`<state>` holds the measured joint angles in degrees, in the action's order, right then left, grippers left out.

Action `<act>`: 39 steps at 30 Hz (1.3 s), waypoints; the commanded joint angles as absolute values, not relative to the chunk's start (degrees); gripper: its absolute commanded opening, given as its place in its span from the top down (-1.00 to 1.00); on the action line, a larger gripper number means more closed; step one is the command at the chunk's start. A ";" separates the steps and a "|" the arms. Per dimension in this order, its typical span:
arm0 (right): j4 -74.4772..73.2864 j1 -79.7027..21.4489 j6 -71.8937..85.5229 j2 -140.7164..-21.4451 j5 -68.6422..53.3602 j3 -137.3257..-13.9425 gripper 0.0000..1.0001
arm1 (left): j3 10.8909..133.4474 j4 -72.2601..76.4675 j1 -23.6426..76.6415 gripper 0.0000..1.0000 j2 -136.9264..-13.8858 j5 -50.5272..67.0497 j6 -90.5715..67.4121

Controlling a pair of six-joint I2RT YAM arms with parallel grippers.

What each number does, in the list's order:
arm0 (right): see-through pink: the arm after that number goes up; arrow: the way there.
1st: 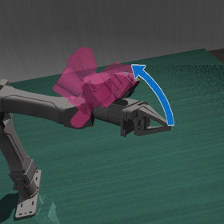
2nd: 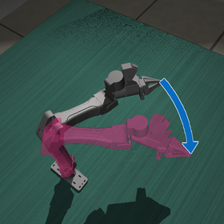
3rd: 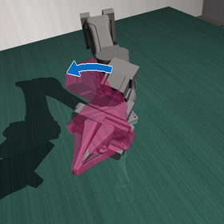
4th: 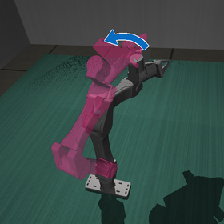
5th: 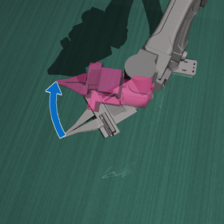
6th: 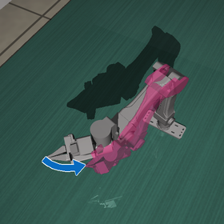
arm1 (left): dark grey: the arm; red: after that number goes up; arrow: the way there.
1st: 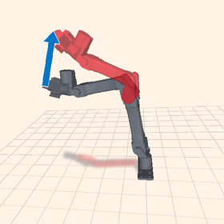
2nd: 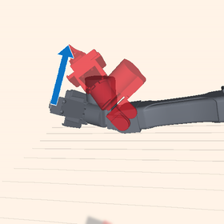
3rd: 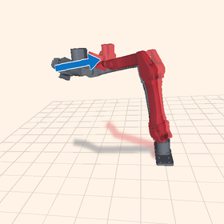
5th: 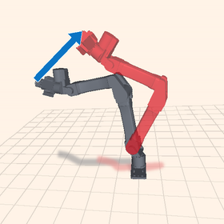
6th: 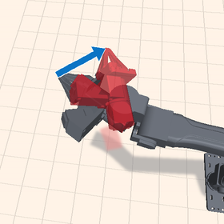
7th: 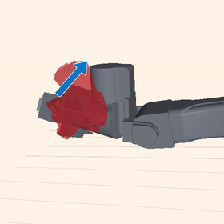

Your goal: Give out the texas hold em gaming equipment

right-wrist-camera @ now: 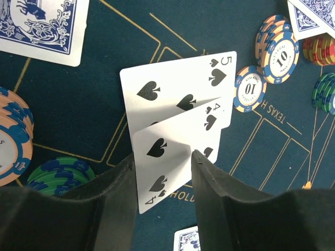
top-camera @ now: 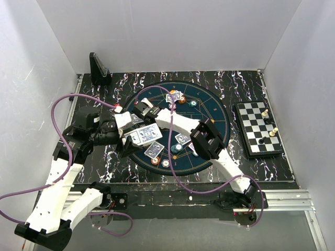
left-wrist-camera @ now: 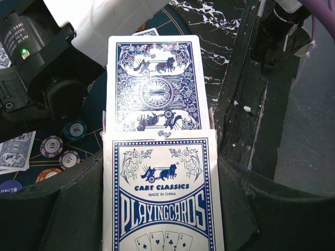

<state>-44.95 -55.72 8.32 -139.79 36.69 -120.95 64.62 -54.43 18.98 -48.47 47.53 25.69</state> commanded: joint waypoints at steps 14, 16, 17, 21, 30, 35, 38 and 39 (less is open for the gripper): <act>-45.44 -54.06 12.65 -127.71 19.69 -116.81 -0.29 | 67.68 -54.93 19.16 0.92 -48.08 48.61 26.46; -46.23 -52.92 13.44 -125.96 19.34 -116.55 -0.29 | 67.76 -54.76 19.25 0.92 -48.08 48.52 26.37; -46.58 -52.30 14.06 -124.47 18.81 -116.19 -0.29 | 67.68 -54.67 19.25 0.92 -47.99 48.43 26.37; -49.21 -47.30 18.88 -118.14 13.02 -115.31 -0.28 | 67.33 -54.23 19.16 0.92 -48.08 48.34 26.19; -45.10 -36.04 30.75 -95.82 -16.04 -105.56 -0.66 | 63.64 -50.98 19.16 0.92 -48.25 47.38 25.75; -37.56 -34.72 37.33 -88.44 -33.26 -98.46 -0.72 | 62.76 -48.61 19.25 0.93 -49.39 45.97 25.75; -28.86 -34.63 43.40 -84.74 -40.76 -91.69 -0.75 | 62.67 -47.90 19.16 0.93 -49.57 45.44 25.84; -25.70 -34.72 45.59 -83.60 -43.22 -89.32 -0.75 | 62.58 -47.64 19.25 0.93 -49.66 45.27 25.93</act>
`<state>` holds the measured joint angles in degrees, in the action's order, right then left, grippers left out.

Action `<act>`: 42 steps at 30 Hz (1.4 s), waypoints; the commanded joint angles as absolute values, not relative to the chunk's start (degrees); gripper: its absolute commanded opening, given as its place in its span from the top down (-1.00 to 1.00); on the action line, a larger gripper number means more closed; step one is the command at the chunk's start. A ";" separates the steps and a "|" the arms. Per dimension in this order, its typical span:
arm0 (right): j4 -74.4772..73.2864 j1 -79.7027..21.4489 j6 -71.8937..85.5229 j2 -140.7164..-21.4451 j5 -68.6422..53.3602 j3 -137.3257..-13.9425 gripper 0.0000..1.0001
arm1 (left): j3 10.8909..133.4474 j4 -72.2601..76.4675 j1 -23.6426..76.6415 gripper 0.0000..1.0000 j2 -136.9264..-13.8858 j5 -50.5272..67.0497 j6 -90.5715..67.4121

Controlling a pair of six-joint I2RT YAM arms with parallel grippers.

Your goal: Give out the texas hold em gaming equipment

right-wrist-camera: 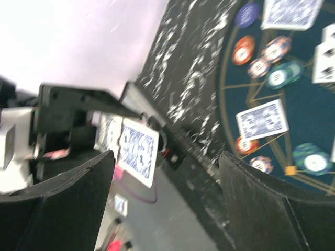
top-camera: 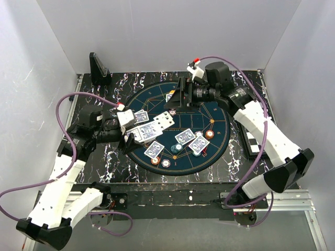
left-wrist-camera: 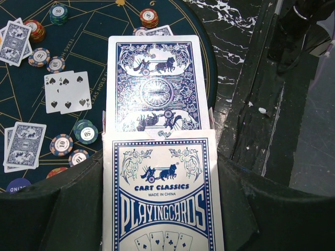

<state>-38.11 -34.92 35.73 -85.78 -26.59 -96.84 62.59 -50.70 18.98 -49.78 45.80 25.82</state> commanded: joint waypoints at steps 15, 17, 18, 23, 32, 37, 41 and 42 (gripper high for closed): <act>-20.13 -42.62 48.34 -87.27 -44.03 -85.43 -0.80 | 63.37 -44.65 19.16 0.94 -51.15 44.91 24.08; -19.87 -43.59 48.60 -88.76 -44.03 -85.78 -0.81 | 63.28 -44.56 19.16 0.94 -50.89 44.91 23.73; -19.52 -43.94 49.04 -89.55 -44.21 -85.69 -0.82 | 63.37 -44.47 19.16 0.93 -50.89 45.09 23.47; -15.39 -44.91 51.50 -90.62 -44.82 -83.33 -0.82 | 63.55 -44.21 19.16 0.94 -50.54 45.35 22.68; -13.98 -44.74 52.03 -89.83 -45.53 -81.30 -0.43 | 63.02 -44.03 19.16 0.94 -49.66 45.61 22.06; -13.80 -43.95 52.38 -88.69 -45.44 -79.90 0.04 | 63.19 -43.86 19.16 0.94 -49.57 45.70 21.71; -14.41 -42.54 52.03 -87.54 -45.44 -79.45 0.10 | 62.93 -43.86 19.16 0.94 -49.48 45.88 21.71; -14.85 -42.10 51.86 -87.28 -45.27 -79.54 0.10 | 63.02 -43.86 19.16 0.94 -49.48 45.88 21.71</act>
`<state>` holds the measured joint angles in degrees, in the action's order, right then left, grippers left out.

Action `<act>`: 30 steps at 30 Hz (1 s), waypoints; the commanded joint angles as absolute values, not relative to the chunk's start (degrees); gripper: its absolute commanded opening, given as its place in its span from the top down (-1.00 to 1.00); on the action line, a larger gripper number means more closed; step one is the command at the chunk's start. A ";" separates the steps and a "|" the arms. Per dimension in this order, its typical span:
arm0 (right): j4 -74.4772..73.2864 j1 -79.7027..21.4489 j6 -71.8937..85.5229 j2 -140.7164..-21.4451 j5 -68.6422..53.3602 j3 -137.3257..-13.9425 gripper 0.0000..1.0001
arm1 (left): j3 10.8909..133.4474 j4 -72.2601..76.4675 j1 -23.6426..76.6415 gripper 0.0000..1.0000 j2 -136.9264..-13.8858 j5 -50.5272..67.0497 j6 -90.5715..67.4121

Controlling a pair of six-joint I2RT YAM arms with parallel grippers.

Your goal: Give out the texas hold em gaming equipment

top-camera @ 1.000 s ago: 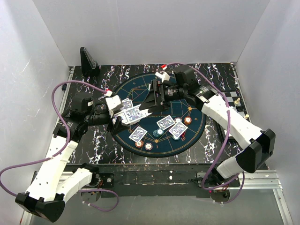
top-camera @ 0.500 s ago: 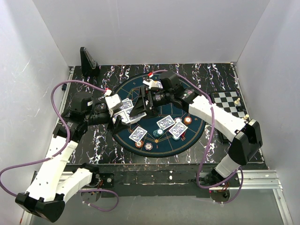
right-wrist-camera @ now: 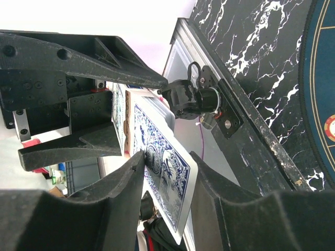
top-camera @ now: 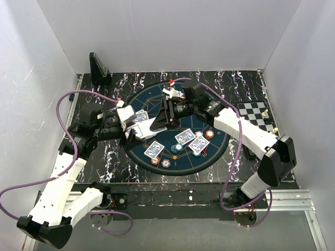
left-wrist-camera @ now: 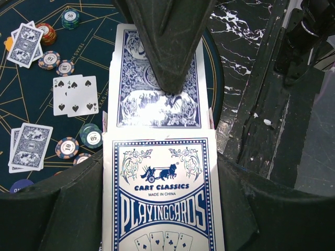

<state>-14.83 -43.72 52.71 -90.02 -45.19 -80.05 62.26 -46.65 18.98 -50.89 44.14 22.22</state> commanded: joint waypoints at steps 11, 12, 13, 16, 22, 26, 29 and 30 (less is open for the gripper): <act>-18.98 -40.78 48.78 -86.75 -43.77 -80.95 0.12 | 63.37 -43.68 19.16 0.95 -49.13 46.05 21.10; -19.33 -40.69 48.43 -86.66 -43.60 -81.03 0.12 | 63.28 -43.68 19.16 0.95 -49.13 46.05 21.09; -19.77 -40.69 48.17 -86.57 -43.42 -81.21 0.12 | 63.37 -43.68 19.16 0.95 -49.04 46.05 21.18; -22.40 -40.61 46.24 -86.40 -42.10 -82.35 0.12 | 63.46 -43.68 19.25 0.95 -48.96 46.23 21.01; -25.40 -40.25 43.69 -85.87 -40.87 -84.81 0.12 | 63.02 -43.42 19.25 0.95 -48.95 46.49 20.83; -25.75 -40.25 43.51 -85.61 -41.31 -86.22 0.12 | 62.05 -42.45 19.16 0.96 -48.34 46.41 20.39; -25.66 -40.25 43.51 -85.52 -41.66 -86.92 0.11 | 60.74 -41.05 19.25 0.99 -47.90 46.32 19.51; -25.75 -40.25 43.42 -85.34 -41.75 -87.01 0.10 | 60.47 -40.70 19.16 1.00 -47.64 46.32 19.25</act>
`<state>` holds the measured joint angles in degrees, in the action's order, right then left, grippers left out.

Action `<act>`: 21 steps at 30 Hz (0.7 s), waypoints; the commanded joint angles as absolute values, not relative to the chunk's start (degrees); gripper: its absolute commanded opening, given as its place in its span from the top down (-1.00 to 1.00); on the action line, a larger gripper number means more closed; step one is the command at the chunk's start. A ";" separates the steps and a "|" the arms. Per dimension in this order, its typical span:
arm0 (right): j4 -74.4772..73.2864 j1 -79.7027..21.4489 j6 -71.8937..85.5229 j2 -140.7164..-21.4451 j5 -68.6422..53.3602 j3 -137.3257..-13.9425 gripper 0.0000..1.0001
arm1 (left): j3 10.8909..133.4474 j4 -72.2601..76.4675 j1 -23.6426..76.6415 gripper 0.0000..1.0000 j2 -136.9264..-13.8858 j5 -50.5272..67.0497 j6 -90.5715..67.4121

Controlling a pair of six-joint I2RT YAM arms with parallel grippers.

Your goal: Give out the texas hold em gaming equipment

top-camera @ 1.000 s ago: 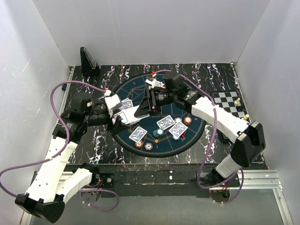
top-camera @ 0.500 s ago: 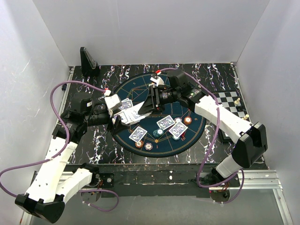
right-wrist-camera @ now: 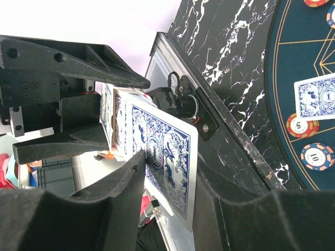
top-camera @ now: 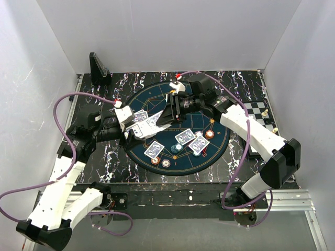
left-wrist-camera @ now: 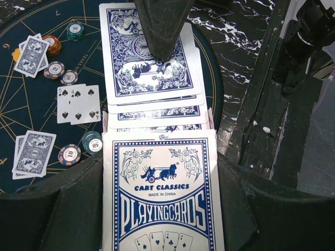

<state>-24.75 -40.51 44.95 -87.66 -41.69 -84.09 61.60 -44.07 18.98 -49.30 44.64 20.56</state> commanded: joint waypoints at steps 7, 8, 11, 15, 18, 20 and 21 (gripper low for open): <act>-27.15 -40.25 42.28 -84.46 -41.40 -87.80 0.10 | 58.10 -38.32 19.25 1.00 -46.58 45.97 17.41; -27.25 -40.25 42.10 -84.38 -41.31 -87.98 0.10 | 57.83 -37.80 19.16 1.00 -46.41 45.97 17.14; -27.33 -40.25 42.19 -84.55 -41.75 -88.77 0.09 | 56.78 -36.57 19.16 1.00 -45.97 45.79 16.35; -27.16 -40.34 42.54 -85.60 -42.45 -90.17 0.09 | 55.37 -34.90 19.16 1.00 -45.35 45.79 15.38; -27.51 -40.52 42.45 -86.57 -42.80 -91.23 0.09 | 55.37 -34.54 19.16 1.00 -45.35 45.79 15.21; -28.30 -40.61 41.84 -86.92 -42.54 -91.76 0.09 | 55.46 -34.37 19.25 1.00 -45.35 45.88 15.29; -29.08 -40.61 41.31 -87.10 -42.19 -92.11 0.09 | 55.46 -34.45 19.16 1.00 -45.44 45.88 15.29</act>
<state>-27.59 -40.51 43.16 -86.85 -41.56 -88.66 55.48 -36.95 18.98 -46.39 44.99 15.84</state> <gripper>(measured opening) 0.457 0.652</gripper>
